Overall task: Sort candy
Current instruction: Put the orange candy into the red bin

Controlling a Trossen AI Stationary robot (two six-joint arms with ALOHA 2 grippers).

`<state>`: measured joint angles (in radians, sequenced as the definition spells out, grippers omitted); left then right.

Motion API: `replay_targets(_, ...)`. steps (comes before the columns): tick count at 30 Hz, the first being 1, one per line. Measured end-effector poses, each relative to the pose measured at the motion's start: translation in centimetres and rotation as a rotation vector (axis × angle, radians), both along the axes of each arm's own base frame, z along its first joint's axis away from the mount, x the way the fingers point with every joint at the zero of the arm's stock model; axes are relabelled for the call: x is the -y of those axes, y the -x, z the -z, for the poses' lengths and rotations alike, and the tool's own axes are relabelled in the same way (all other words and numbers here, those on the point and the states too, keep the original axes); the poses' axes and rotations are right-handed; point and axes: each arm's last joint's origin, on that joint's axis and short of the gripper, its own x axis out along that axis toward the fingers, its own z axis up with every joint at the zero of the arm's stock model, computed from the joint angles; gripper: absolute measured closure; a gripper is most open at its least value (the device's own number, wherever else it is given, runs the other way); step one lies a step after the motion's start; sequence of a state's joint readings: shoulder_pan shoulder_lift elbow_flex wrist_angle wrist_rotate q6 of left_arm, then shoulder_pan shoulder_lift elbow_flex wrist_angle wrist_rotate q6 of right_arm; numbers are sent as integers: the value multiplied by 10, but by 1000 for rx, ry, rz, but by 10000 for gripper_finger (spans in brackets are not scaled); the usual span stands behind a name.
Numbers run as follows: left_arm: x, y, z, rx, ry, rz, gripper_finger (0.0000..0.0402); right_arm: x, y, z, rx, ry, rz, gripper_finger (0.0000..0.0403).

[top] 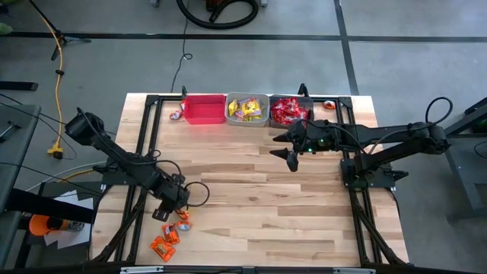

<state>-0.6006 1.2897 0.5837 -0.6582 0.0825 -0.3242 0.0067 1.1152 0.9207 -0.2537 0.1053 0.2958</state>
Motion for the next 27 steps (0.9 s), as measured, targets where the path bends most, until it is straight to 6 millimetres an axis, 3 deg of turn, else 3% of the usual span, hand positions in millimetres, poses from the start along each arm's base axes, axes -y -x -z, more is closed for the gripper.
replay_targets(7, 5, -7, -1, 68, 44, 14, 208, 0, 0, 1, -7, 0, 0, 151)
replay_targets(19, 10, -11, -3, 103, 122, 46, 288, 0, 1, 2, -18, -2, 1, 151)
replay_targets(27, 7, -6, 4, 74, 117, 12, 296, 0, 1, 2, -19, -2, 1, 151)
